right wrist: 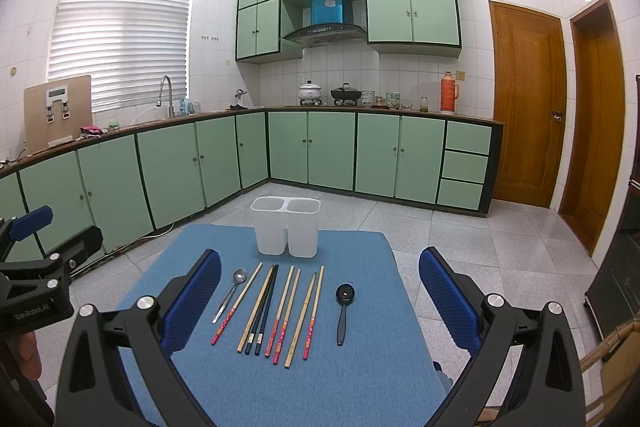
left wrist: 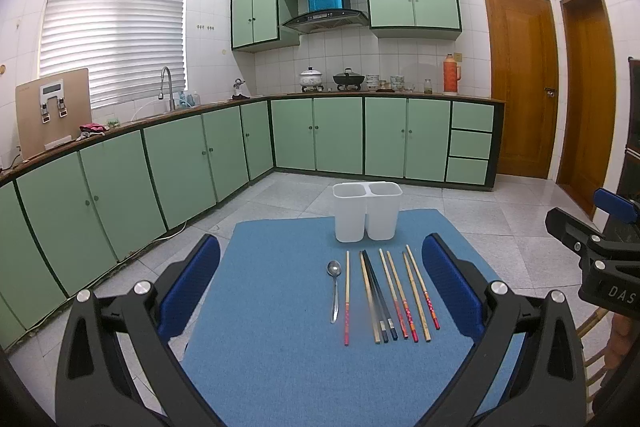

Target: Organize utensils

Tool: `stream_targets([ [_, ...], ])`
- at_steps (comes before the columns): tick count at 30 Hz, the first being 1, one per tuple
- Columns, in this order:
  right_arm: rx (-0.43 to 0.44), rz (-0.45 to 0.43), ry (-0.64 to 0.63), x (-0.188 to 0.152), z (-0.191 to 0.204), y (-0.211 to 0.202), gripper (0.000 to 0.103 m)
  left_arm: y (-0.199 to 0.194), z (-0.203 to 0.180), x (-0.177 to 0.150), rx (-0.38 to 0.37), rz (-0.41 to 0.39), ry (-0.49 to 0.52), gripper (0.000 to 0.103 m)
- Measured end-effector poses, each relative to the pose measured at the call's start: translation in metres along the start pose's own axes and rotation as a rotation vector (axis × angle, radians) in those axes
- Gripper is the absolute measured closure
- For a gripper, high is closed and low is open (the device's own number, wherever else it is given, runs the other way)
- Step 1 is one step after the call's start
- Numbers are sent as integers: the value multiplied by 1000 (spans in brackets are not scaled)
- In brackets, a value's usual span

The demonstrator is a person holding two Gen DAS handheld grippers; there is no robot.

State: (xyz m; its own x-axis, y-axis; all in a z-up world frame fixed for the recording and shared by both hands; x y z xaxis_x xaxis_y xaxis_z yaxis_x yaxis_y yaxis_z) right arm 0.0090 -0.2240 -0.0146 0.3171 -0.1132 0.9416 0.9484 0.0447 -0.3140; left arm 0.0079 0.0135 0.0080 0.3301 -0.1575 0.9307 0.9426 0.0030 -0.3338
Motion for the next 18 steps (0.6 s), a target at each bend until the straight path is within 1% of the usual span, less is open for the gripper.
stream_targets([
  [2, 0, -1, 1, 0, 0, 0, 6, 0, -8, -5, 3, -2, 3, 5],
  [18, 1, -2, 1, 0, 0, 0, 6, 0, -10, -6, 5, -3, 6, 5],
])
Point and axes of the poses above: each gripper's, at about its wrist camera, not at the fingertips, and y roughly the way its jaws point, z to its left, x to its top, the point moved 1 cm from there along y, roughly the way its jaws point, and after that the axes turned 6 degrees about y, right-handed, at the moved point
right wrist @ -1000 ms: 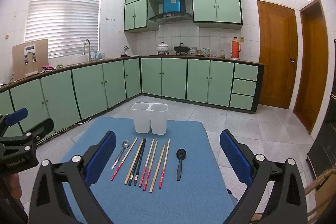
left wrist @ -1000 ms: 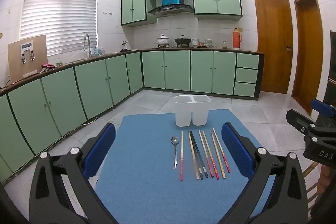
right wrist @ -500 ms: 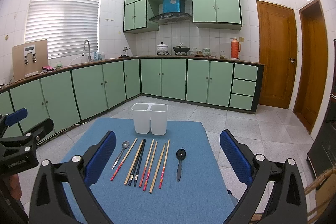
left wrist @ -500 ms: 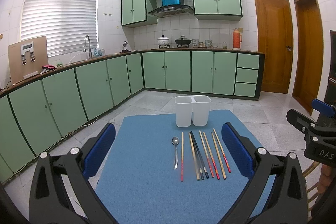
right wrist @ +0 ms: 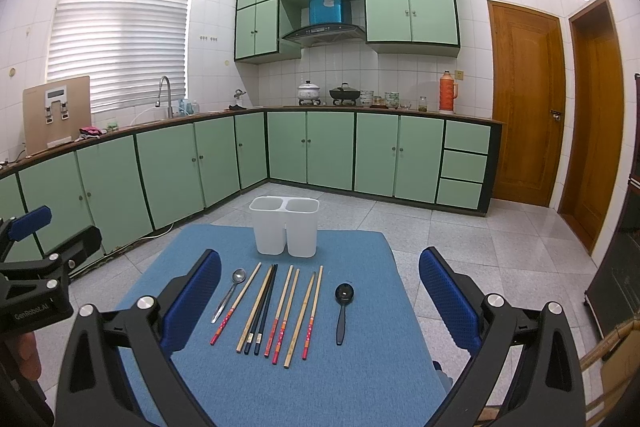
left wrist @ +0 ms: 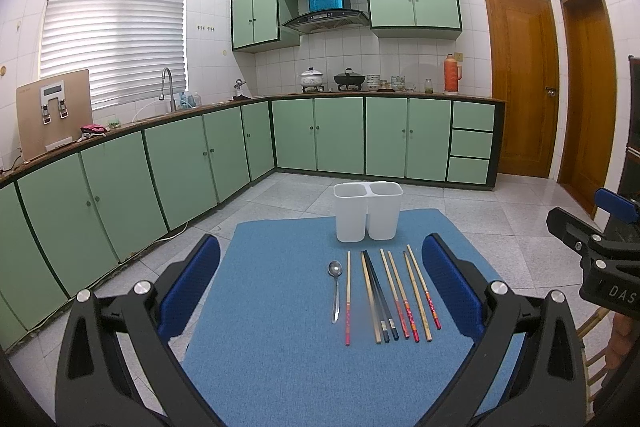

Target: Organize utensils

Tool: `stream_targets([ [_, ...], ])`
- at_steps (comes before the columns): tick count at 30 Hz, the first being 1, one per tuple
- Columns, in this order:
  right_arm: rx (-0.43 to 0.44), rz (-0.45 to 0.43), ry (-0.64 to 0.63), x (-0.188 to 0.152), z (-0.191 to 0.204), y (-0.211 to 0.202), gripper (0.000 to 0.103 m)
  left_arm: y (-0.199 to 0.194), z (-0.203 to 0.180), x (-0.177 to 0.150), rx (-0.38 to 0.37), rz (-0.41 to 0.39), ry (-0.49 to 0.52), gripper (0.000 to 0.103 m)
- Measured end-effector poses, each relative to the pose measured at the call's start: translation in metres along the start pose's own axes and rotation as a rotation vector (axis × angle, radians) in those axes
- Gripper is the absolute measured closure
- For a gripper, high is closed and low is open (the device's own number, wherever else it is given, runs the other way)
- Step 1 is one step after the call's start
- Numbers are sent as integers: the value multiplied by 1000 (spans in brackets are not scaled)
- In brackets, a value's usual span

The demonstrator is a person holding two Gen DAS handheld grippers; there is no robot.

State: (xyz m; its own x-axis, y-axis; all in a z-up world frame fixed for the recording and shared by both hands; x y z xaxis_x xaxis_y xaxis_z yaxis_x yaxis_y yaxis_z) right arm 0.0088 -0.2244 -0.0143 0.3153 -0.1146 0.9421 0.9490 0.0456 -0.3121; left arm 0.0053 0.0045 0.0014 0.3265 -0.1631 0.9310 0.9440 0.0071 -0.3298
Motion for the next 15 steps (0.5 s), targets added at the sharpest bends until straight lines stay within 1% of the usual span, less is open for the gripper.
stream_targets([
  [15, 0, 1, 0, 0, 0, 0, 6, -1, -1, 0, 1, 0, 2, 5],
])
Point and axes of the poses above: each gripper's, at about its wrist camera, not at the fingertips, and y roughly the way its jaws point, z to its left, x to its top, the point moved 1 cm from there along y, roughly the way its jaws point, and after that the axes turned 6 degrees about y, right-handed, at the moved point
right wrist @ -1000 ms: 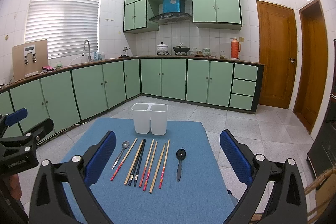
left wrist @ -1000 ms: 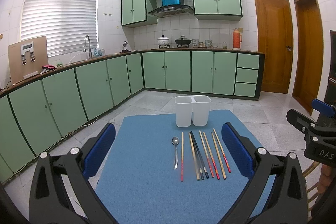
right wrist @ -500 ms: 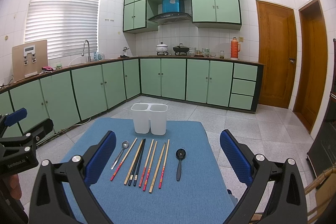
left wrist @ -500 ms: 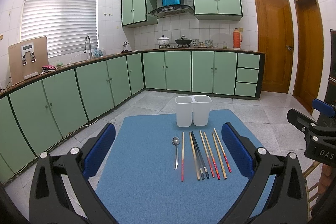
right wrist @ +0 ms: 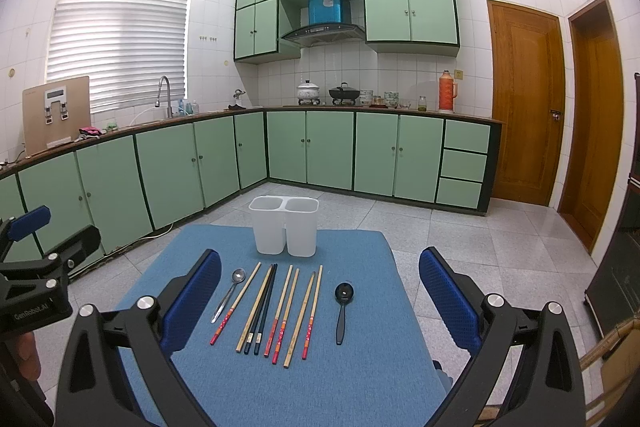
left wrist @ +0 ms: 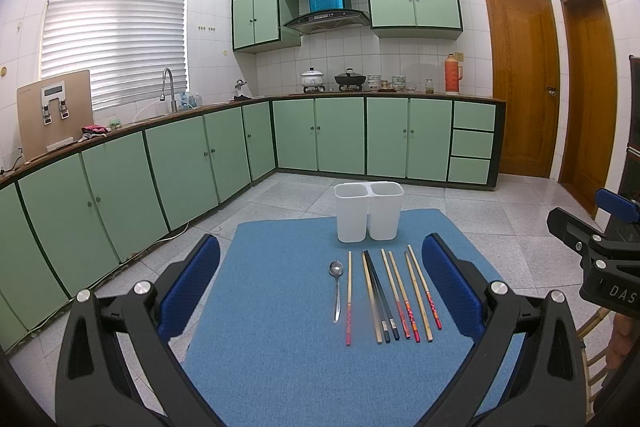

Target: Organize utensils

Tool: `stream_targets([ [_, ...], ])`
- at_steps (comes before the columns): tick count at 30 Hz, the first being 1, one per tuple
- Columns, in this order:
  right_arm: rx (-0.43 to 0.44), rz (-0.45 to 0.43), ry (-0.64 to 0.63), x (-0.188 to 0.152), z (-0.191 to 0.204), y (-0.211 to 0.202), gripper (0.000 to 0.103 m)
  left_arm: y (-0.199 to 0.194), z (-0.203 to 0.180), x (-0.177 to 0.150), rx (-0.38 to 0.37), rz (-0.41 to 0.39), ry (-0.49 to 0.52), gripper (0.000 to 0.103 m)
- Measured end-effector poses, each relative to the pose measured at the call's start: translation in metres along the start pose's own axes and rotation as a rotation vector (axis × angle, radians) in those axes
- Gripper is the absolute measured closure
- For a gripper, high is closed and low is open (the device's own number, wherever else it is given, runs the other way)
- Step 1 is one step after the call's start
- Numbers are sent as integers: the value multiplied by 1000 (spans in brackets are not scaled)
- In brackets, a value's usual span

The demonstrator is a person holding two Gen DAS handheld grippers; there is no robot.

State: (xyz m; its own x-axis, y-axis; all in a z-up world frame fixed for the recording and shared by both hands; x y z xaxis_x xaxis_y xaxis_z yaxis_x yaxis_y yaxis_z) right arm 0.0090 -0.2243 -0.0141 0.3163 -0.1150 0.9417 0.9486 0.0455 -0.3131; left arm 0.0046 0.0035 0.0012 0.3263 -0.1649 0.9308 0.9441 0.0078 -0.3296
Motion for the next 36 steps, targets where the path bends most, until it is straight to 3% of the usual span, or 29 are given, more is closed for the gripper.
stream_targets([
  [36, 0, 3, -1, 1, -3, 5, 6, -5, 13, 0, 2, 3, 0, 5],
])
Point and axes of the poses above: each gripper's, at about its wrist camera, not at the fingertips, and y roughly the way its jaws point, z to its left, x to its top, the point moved 1 cm from there along y, roughly the way its jaws point, and after that the axes turned 6 degrees about y, right-handed, at the moved point
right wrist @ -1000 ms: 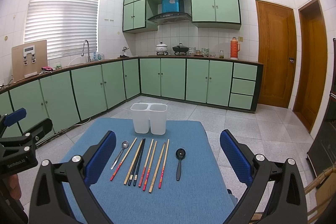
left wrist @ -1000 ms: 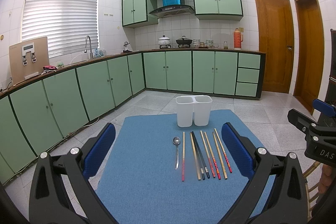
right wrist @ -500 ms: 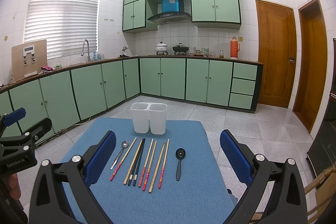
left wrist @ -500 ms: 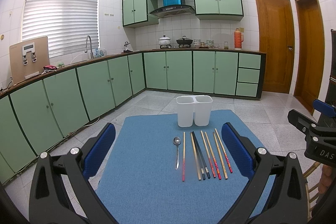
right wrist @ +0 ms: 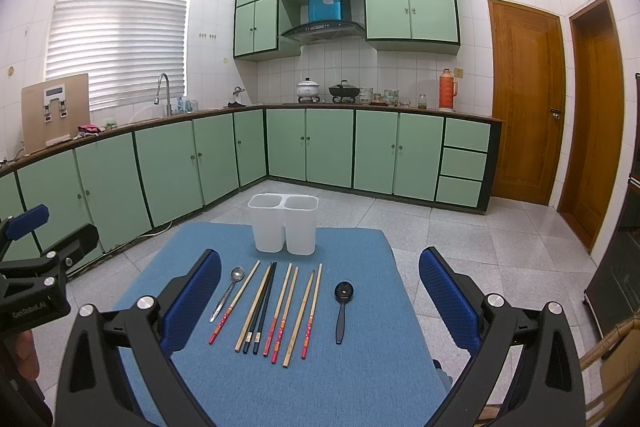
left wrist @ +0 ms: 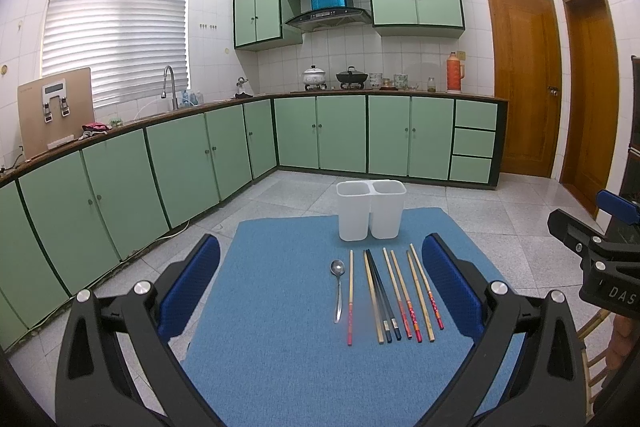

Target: Organize utensils

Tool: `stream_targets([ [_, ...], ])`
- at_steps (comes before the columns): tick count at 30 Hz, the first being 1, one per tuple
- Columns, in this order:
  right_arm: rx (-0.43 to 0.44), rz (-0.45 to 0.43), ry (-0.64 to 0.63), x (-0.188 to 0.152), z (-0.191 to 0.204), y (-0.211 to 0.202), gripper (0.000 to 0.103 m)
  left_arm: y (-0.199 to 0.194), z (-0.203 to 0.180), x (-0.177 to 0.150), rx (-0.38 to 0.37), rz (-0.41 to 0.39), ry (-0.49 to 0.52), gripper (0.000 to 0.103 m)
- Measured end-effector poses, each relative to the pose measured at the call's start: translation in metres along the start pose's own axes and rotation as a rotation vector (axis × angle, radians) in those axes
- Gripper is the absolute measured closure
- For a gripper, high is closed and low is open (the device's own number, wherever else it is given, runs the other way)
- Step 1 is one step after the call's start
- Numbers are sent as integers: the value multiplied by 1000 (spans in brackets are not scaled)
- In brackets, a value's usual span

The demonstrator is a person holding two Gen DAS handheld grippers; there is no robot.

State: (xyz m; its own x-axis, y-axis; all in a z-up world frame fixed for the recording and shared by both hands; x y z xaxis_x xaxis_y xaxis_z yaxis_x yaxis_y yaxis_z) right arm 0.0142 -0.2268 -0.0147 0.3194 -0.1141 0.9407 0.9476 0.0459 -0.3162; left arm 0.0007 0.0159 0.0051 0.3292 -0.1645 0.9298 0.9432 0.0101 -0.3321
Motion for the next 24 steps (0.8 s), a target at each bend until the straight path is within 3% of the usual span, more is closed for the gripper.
stream_targets([
  [5, -14, 4, -5, -6, -5, 8, 6, 7, 8, -1, 3, 17, -3, 5],
  [10, -66, 28, -25, -13, -13, 35, 6, 41, 24, -5, 33, 81, -31, 5],
  [16, -87, 126, -13, -13, -38, 88, 6, 110, 50, -16, 34, 231, -27, 5],
  [24, -68, 302, 39, -15, -59, 177, 15, 207, 53, -27, 11, 396, -16, 5],
])
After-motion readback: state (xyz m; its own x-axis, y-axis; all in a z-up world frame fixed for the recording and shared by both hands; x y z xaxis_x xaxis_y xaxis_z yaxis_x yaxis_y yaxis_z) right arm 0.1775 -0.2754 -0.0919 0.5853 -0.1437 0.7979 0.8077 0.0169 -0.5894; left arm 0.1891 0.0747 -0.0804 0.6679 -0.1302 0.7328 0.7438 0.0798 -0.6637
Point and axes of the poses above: each gripper's, at about its wrist camera, not at the fingertips, and y roughly the way its jaws point, z to its left, x to its top, the point moved 1 cm from there along y, roughly the way its jaws point, and after that the axes turned 6 degrees about y, right-handed, at the moved point
